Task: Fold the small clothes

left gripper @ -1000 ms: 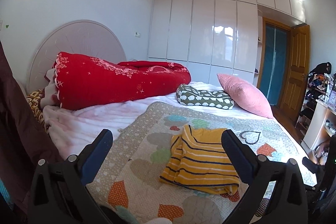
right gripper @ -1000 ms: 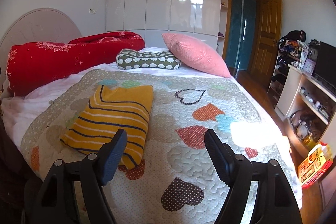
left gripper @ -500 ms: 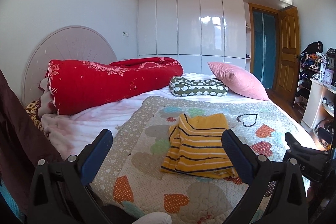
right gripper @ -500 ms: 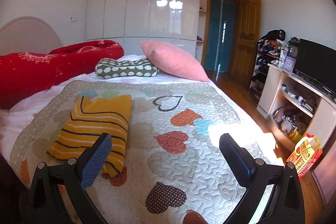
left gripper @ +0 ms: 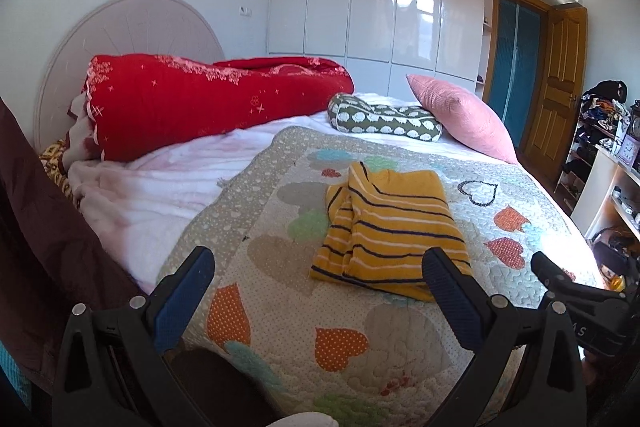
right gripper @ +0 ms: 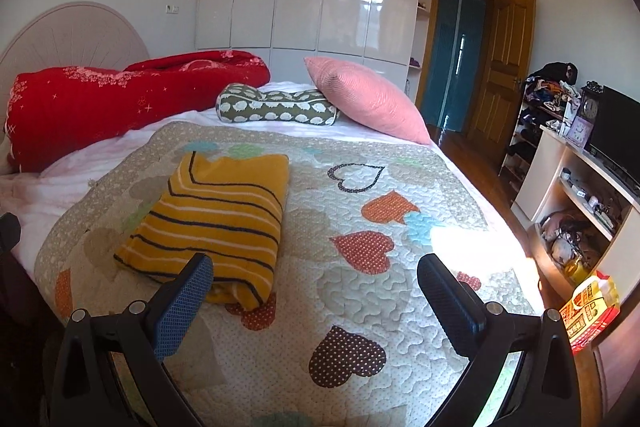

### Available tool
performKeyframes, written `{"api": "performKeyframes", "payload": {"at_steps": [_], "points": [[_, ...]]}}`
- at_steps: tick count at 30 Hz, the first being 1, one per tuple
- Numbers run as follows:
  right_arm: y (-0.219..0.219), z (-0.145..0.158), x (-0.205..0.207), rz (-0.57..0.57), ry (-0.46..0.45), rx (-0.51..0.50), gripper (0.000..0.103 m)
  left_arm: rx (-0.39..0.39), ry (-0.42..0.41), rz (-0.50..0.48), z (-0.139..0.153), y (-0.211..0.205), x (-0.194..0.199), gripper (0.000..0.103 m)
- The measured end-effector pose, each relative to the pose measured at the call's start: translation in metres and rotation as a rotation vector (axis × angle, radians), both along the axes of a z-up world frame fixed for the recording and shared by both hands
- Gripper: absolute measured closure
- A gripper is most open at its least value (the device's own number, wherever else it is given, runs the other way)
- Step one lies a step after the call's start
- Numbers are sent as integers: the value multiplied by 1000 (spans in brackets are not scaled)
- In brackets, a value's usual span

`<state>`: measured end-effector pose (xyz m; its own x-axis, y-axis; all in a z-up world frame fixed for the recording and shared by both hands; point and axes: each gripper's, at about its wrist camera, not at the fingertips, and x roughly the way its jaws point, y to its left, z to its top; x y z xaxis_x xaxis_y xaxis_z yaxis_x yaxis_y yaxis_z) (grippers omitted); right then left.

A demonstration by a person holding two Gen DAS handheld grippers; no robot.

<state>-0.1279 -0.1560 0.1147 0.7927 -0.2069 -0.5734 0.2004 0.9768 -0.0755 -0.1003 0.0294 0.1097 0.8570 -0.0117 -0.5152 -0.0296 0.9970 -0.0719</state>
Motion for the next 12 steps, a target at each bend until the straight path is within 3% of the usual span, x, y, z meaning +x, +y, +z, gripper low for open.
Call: {"api": "performKeyframes", "payload": {"at_steps": [8, 12], "points": [[25, -85, 29, 43, 282, 5, 0, -82, 338, -12, -80, 12, 35, 0], [28, -106, 35, 38, 356, 10, 0, -71, 357, 10, -88, 13, 34, 0]]}}
